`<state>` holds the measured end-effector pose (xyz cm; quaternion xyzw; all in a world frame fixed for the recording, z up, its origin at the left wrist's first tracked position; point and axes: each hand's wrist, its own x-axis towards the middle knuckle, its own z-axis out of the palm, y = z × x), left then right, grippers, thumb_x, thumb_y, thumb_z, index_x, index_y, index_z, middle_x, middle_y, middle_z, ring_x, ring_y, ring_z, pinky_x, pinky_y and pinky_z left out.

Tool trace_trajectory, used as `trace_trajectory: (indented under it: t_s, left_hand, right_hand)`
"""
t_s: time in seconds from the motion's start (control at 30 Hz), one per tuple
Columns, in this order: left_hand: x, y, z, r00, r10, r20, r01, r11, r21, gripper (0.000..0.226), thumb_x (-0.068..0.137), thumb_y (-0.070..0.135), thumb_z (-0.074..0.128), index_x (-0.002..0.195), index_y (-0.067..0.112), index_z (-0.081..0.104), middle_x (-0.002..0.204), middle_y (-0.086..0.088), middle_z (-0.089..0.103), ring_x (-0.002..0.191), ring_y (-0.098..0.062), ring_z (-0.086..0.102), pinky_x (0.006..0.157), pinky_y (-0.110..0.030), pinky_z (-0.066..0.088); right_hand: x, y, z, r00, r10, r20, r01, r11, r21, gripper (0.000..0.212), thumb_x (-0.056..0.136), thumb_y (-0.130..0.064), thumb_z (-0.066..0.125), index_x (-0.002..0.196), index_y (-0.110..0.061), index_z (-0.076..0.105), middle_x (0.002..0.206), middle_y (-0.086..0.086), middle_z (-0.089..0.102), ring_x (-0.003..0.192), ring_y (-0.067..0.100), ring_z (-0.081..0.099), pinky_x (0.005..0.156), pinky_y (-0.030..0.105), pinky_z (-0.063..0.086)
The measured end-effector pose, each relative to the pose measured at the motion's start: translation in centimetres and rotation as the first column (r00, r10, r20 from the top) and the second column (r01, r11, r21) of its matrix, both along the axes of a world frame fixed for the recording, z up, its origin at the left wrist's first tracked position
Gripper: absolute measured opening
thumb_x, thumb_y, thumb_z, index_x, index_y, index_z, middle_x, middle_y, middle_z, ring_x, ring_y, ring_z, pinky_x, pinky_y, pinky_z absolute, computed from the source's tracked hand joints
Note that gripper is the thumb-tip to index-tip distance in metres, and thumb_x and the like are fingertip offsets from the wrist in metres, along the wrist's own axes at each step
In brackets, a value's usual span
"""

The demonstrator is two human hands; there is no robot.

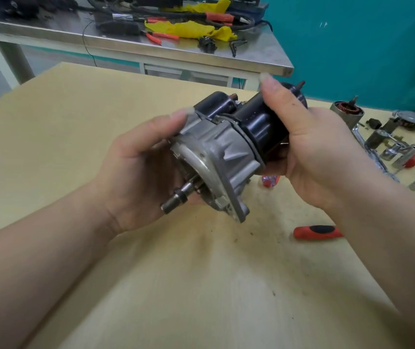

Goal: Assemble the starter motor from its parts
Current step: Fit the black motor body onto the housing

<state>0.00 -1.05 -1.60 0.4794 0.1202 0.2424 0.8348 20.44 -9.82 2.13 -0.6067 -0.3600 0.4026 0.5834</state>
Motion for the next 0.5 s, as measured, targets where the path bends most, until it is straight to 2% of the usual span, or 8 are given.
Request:
trace_trajectory:
  t_s: [0.13, 0.2, 0.3, 0.37, 0.43, 0.5]
  left_hand:
    - [-0.4, 0.5, -0.7, 0.963, -0.188, 0.192, 0.22, 0.962, -0.164, 0.069, 0.095, 0.026, 0.073, 0.155, 0.002, 0.049, 0.131, -0.029, 0.07, 0.11, -0.047, 0.074, 0.082, -0.055, 0.065]
    - [-0.6, 1.0, -1.0, 0.947, -0.245, 0.208, 0.283, 0.942, -0.182, 0.075, 0.094, 0.034, 0.078, 0.156, 0.001, 0.051, 0.139, -0.031, 0.065, 0.118, -0.052, 0.07, 0.089, -0.059, 0.063]
    - [-0.5, 1.2, -1.4, 0.852, -0.363, 0.376, 0.467, 0.852, -0.235, 0.078, 0.103, 0.051, 0.063, 0.159, -0.001, 0.046, 0.153, -0.038, 0.05, 0.132, -0.061, 0.056, 0.11, -0.069, 0.048]
    - [-0.3, 1.1, -1.7, 0.805, -0.392, 0.445, 0.537, 0.802, -0.263, 0.088, 0.101, 0.057, 0.062, 0.164, 0.001, 0.036, 0.158, -0.04, 0.042, 0.135, -0.063, 0.051, 0.116, -0.07, 0.043]
    - [-0.1, 1.0, -1.8, 0.792, -0.409, 0.453, 0.559, 0.784, -0.269, 0.095, 0.097, 0.052, 0.071, 0.168, 0.005, 0.029, 0.16, -0.038, 0.037, 0.132, -0.062, 0.054, 0.116, -0.066, 0.044]
    - [0.1, 0.8, -1.8, 0.782, -0.399, 0.479, 0.575, 0.758, -0.308, 0.1, 0.094, 0.056, 0.073, 0.167, 0.004, 0.03, 0.159, -0.038, 0.037, 0.13, -0.059, 0.057, 0.115, -0.062, 0.045]
  right_hand:
    - [0.9, -0.2, 0.9, 0.997, 0.056, 0.056, -0.053, 0.997, -0.052, 0.063, 0.084, -0.066, 0.07, 0.121, -0.015, 0.067, 0.105, 0.011, 0.079, 0.097, 0.031, 0.078, 0.082, 0.054, 0.061]
    - [1.2, -0.4, 0.9, 0.991, 0.101, 0.083, -0.101, 0.995, -0.013, 0.062, 0.084, -0.054, 0.068, 0.131, -0.014, 0.063, 0.113, 0.013, 0.077, 0.107, 0.03, 0.074, 0.086, 0.05, 0.056]
    - [0.2, -0.6, 0.6, 0.991, 0.134, -0.001, -0.132, 0.981, 0.14, 0.06, 0.085, -0.037, 0.073, 0.136, -0.008, 0.06, 0.122, 0.012, 0.074, 0.12, 0.031, 0.066, 0.106, 0.055, 0.048]
    - [-0.6, -0.4, 0.3, 0.994, 0.106, -0.039, -0.096, 0.974, 0.207, 0.063, 0.081, -0.04, 0.077, 0.134, -0.011, 0.061, 0.12, 0.007, 0.075, 0.12, 0.027, 0.066, 0.111, 0.056, 0.045]
    - [-1.1, -0.3, 0.2, 0.998, 0.051, -0.026, -0.044, 0.972, 0.229, 0.062, 0.083, -0.044, 0.077, 0.134, -0.013, 0.061, 0.121, 0.005, 0.075, 0.12, 0.026, 0.066, 0.111, 0.057, 0.045]
    - [-1.5, -0.2, 0.0, 1.0, -0.008, -0.006, 0.009, 0.971, 0.238, 0.064, 0.084, -0.049, 0.075, 0.134, -0.011, 0.06, 0.121, 0.007, 0.074, 0.121, 0.026, 0.066, 0.112, 0.058, 0.043]
